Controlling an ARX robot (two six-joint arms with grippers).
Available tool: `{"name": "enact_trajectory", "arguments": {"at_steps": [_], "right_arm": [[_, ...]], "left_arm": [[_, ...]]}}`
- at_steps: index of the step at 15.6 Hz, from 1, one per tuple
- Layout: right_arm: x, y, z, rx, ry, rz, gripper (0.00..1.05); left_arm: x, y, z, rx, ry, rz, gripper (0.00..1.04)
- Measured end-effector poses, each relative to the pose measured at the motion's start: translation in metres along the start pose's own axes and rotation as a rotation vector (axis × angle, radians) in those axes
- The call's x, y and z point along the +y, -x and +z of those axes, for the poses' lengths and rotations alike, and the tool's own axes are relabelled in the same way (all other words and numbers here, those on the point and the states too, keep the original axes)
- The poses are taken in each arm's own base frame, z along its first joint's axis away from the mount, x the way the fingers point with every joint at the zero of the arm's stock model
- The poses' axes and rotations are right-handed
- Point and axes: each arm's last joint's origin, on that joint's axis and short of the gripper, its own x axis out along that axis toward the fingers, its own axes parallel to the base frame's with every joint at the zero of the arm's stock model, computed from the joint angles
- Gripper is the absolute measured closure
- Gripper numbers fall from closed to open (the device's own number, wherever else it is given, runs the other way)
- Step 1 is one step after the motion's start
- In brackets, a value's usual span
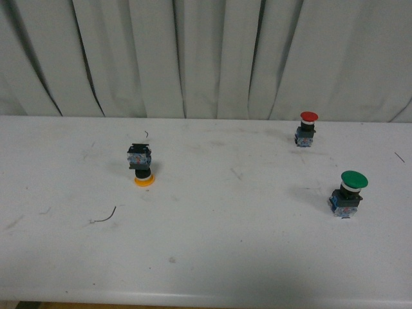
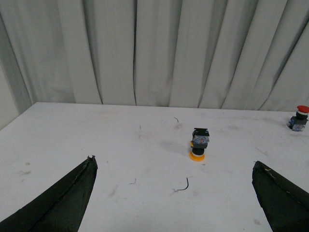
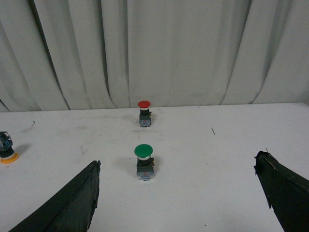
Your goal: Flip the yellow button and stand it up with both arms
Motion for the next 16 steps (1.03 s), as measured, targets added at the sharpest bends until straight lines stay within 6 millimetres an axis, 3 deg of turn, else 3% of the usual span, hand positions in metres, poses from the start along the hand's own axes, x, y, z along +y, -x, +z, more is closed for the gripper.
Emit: {"name": "enact_trajectory", "arguments": {"at_steps": [10,12,13,14,16], "right_arm": [[0.0,0.0,0.0,0.0,0.0,0.0,0.06],[0.0,0.0,0.0,0.0,0.0,-0.001,0.06],[0.0,0.0,0.0,0.002,0.002,0.0,0.06],[0.0,0.0,0.0,0.0,0.002,0.0,0.06],[0.0,0.0,0.0,0.0,0.002,0.0,0.06]], "left_arm": [[0.0,0.0,0.0,0.0,0.0,0.0,0.07],[-0.003,-0.001,0.002,0.252,0.072,0.154,0.07],[0.005,-0.001,0.017,0.207,0.164,0.271,0.07],[0.009,-0.005,0.027,0.143,0.194,0.267,0.07],[0.019,-0.033,0.028,0.148,0.215,0.223,0.07]]}}
